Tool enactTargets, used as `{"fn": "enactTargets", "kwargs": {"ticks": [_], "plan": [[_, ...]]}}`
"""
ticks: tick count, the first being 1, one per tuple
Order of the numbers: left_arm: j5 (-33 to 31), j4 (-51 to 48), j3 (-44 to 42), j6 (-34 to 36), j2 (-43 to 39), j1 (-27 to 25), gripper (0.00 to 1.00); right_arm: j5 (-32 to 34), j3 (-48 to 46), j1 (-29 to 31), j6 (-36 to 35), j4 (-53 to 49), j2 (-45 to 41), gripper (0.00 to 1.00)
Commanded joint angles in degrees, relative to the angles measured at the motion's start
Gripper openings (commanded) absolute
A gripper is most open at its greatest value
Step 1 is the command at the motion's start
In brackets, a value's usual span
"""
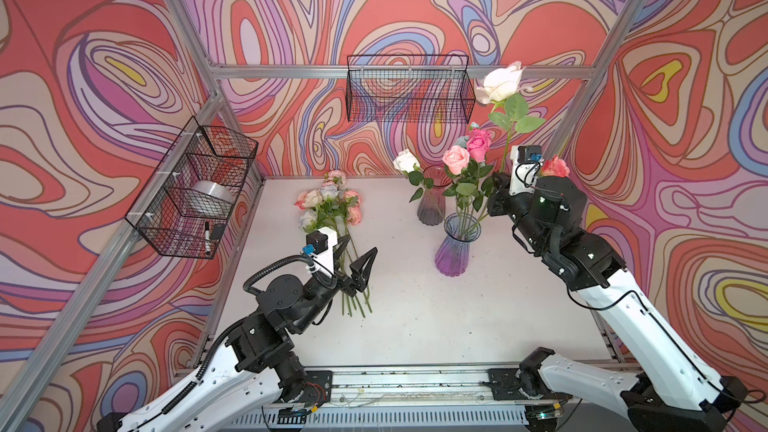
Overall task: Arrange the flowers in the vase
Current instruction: 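Carry the white rose over the purple vase with the right gripper while left withdraws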
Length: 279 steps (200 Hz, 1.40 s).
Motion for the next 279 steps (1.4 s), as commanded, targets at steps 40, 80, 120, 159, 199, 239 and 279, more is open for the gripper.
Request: {"fn": "enactTargets", "kwargs": {"ticks": [40,80,120,159,199,239,279], "plan": [[0.1,-0.1,-0.3,-0.9,1.6,-0.1,0.77,-1.5,-4.5,-0.3,3.1,1.3,-0.6,0.2],[0.1,0.2,-0.1,-1.1,2.1,0.0,0.77,-0.9,-4.7,-0.3,3.3,1.0,-1.8,0.32],[0.4,0.4,-0.1,-1.6,3.1,0.0,0.77,-1.6,-2.5,-0.3,4.4,-2.5,-3.2,0.37],[0.3,1.7,-1.2,-2.1,3.3,0.0,0.77,0.3,3.4,-0.3,6.5,-10.6,-4.4,0.42],[-0.4,2.9,-2.3,-2.5,3.5,0.0,0.77,4.0,7.4,-0.2,8.1,-17.5,-3.2,0.43],[-8.7,0.2,-3.1,-5.9,3.7,0.0,0.77,6.2,13.0,-0.3,14.6,-30.2,-0.4,0.41],[-20.1,-6.7,-6.1,-14.4,3.6,0.0,0.77,5.1,14.9,-0.3,25.3,-43.6,-0.3,0.37]]}}
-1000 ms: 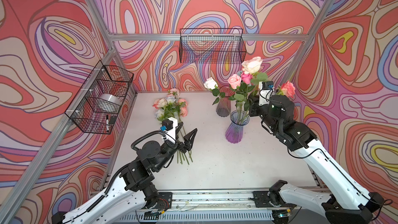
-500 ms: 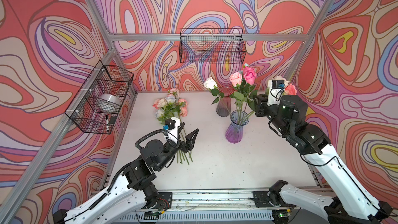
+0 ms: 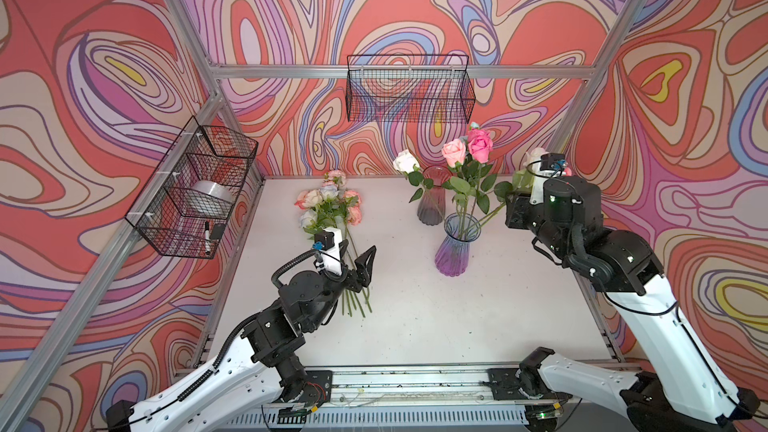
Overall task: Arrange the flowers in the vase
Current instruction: 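Carry the white rose over the purple vase with the right gripper while left withdraws, then lower the white rose stem into the purple vase and open the right gripper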
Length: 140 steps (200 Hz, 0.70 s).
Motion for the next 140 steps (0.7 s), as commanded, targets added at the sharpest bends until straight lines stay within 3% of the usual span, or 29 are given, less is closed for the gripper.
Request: {"fn": "enactTargets", "kwargs": {"ticks": [1,36,65,90,140], "plan": [[-9.2,-5.0,-2.8,-6.6,-0.2,0.0,0.77,0.5,1.1,-0.3,8.4,-11.9,-0.9,0.37],[-11.0,-5.8,-5.9,-11.6,-1.5,0.1,0.77,-5.6,-3.5,-0.2,15.3,-13.2,-1.9,0.35],[-9.1,-5.5,-8.0,-13.1,-1.3,0.1,0.77,-14.1,-10.1,-0.5,18.9,-6.7,-0.6,0.36],[-7.5,-5.0,-8.1,-13.5,0.3,0.1,0.77,-14.1,-14.5,-0.6,23.4,-2.1,0.0,0.41],[-4.8,-3.2,-8.6,-14.4,2.2,0.1,0.77,-12.5,-19.8,-2.1,25.8,7.5,2.9,0.38]]}}
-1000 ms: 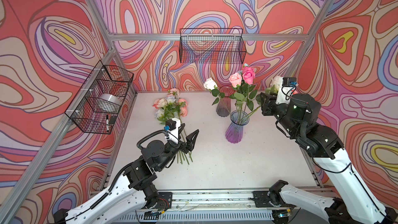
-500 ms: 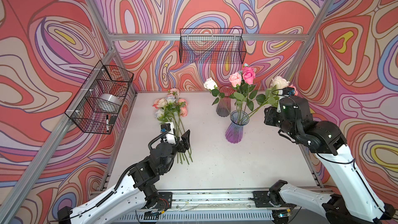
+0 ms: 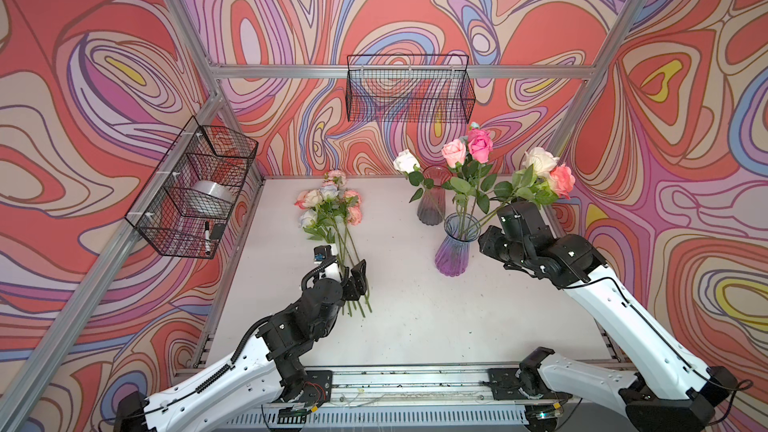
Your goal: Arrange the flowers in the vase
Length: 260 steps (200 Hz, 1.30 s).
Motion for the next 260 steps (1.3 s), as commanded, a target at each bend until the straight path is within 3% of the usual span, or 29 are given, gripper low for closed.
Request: {"fn": "enactTargets", "kwargs": {"ticks": [1,41,122,178,234,260], "plan": [[1.5,1.5,-0.3,-1.6,0.7,0.1,0.77,0.3,-0.7,-1.6,2.3,6.5,2.2,0.38],[2.2,1.1,-0.2,-1.5,0.5,0.1,0.77,-2.5,-2.2,-5.8,1.5,10.6,6.1,0.33],[1.3,0.2,-1.3,-1.6,-1.8,0.1,0.77,-4.8,-3.6,-6.2,-0.3,13.3,9.8,0.19],[1.6,0.3,-1.6,-1.6,-2.1,0.1,0.76,-4.0,-5.0,-6.2,-2.0,13.7,10.6,0.15],[1.4,-0.3,-1.5,-1.2,-3.5,0.1,0.76,-2.3,-5.3,-7.7,-2.5,14.4,11.2,0.01],[1.2,-0.5,-1.3,-0.6,-4.0,0.1,0.76,-3.2,-5.1,-10.0,-3.2,15.4,11.8,0.0]]}}
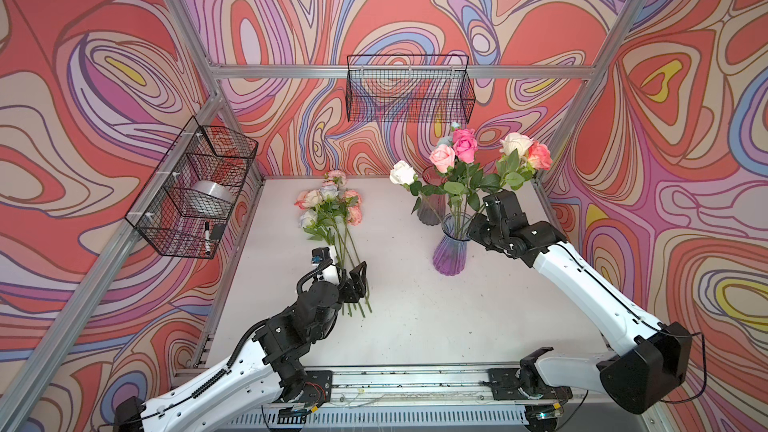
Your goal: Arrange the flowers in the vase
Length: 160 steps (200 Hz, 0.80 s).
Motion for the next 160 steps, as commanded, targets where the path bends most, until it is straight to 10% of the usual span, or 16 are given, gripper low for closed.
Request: {"fn": "enactTargets", "kwargs": {"ticks": [1,160], "plan": [[-0.6,-0.6,-0.4,0.2,-0.8,0.1,0.76,0.9,-0.9,-2.6,-1.6,0.7,1.3,0.0],[3.4,-5.8,6.5,3.1,-1.2,0.1,0.76,-8.2,20.7,-24.3,-7.9,6.0,25.8,0.0]]}}
